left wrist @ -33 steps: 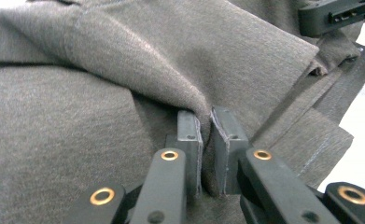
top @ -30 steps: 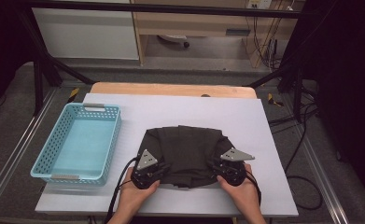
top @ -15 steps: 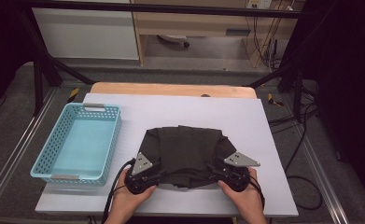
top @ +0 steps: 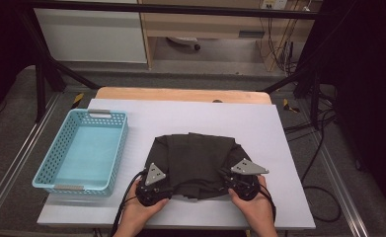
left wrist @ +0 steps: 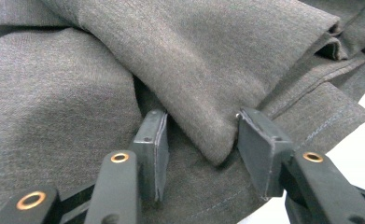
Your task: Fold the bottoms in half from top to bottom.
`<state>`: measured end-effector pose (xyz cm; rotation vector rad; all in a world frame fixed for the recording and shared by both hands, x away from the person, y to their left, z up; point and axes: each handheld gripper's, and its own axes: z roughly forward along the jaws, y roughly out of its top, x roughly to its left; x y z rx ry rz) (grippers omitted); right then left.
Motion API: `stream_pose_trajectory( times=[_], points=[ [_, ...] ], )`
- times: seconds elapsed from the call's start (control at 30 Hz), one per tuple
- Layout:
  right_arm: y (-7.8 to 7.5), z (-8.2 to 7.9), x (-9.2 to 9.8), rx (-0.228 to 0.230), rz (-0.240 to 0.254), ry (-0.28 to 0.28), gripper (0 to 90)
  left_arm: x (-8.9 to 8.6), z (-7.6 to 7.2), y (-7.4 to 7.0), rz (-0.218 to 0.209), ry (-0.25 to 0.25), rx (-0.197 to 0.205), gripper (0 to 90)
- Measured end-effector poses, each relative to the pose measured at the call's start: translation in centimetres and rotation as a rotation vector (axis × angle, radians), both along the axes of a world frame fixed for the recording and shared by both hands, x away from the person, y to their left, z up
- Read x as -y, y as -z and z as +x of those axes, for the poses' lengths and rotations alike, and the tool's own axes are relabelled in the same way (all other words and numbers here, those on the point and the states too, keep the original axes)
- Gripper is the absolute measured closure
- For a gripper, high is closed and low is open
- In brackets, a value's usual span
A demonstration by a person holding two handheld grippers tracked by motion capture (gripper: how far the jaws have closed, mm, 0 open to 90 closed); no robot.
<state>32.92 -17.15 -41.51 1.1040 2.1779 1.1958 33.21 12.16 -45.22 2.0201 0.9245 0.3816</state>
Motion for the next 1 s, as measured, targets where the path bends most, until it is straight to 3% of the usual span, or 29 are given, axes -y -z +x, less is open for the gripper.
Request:
stream_pose_trajectory(
  times=[0.17, 0.37, 0.67, 0.87, 0.93, 1.0],
  points=[
    [-0.4, -0.9, 0.0, -0.008, 0.002, -0.001, 84.7, 0.1, 0.0, 0.2, 0.009, 0.001, 0.002, 53.6],
    [1.2, -0.8, 0.0, -0.058, -0.01, -0.007, 84.7, -0.1, 0.0, 0.0, 0.0, 0.003, 0.0, 55.6],
    [1.9, -0.9, -0.1, -0.025, -0.049, -0.023, 83.2, -1.4, -0.4, -1.4, -0.025, -0.005, 0.003, 55.2],
    [2.0, -0.8, 0.0, -0.025, -0.045, -0.027, 82.5, -2.9, -0.1, -2.8, -0.072, -0.063, 0.053, 54.2],
    [2.0, -0.8, 0.0, -0.027, -0.044, -0.027, 82.3, -3.7, 0.4, -3.1, -0.064, -0.118, 0.083, 53.3],
    [2.0, -0.8, 0.0, -0.026, -0.046, -0.027, 82.2, -4.0, 0.6, -3.0, -0.056, -0.134, 0.085, 52.4]
  ],
)
